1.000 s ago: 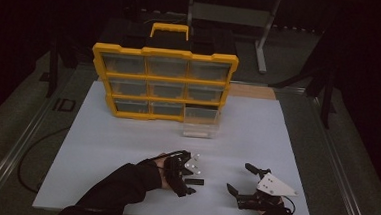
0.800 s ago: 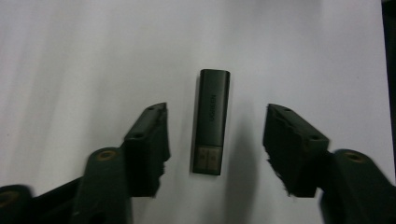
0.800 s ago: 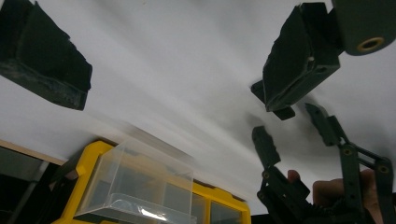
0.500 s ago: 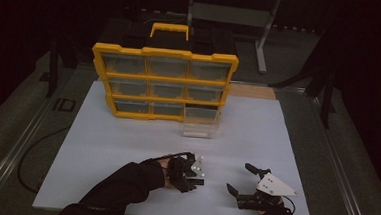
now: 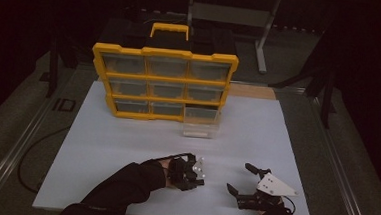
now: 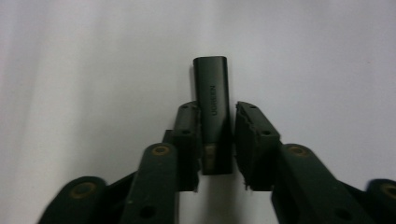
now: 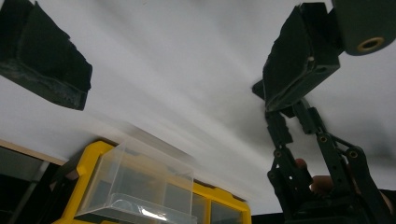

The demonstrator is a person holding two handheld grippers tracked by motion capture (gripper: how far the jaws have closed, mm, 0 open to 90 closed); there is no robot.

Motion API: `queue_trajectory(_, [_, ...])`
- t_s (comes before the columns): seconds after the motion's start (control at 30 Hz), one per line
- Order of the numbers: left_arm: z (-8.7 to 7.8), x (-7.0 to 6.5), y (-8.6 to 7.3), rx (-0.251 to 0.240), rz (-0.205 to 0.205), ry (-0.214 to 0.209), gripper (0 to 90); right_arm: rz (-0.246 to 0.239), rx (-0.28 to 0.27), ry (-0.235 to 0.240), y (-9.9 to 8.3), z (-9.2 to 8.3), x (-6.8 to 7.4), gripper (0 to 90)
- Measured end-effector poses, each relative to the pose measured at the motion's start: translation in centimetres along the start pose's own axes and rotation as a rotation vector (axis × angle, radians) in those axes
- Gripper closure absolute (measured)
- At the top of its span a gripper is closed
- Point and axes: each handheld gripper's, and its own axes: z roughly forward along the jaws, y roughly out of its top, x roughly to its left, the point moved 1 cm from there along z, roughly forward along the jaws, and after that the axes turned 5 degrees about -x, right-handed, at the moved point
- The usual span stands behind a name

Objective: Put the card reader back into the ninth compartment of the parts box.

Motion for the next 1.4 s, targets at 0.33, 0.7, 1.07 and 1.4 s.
queue_trajectory(0.33, [0.0, -0.1, 0.2, 0.011, -0.001, 0.002, 74.6, 0.004, 0.004, -0.001, 0.0, 0.0, 0.0, 8.3])
queue_trajectory(0.7, [-1.2, 0.0, 0.7, -0.003, 0.008, 0.008, 74.7, 0.001, 0.001, -0.003, 0.0, -0.1, -0.1, 8.3])
queue_trajectory(1.07, [-3.1, 0.6, 1.3, -0.026, 0.007, 0.034, 74.7, 0.002, 0.004, -0.003, 0.0, 0.0, -0.1, 8.3])
queue_trajectory(1.4, [-4.7, 0.9, 2.1, -0.035, 0.018, 0.036, 74.7, 0.005, 0.005, -0.005, 0.0, 0.0, -0.1, 8.3])
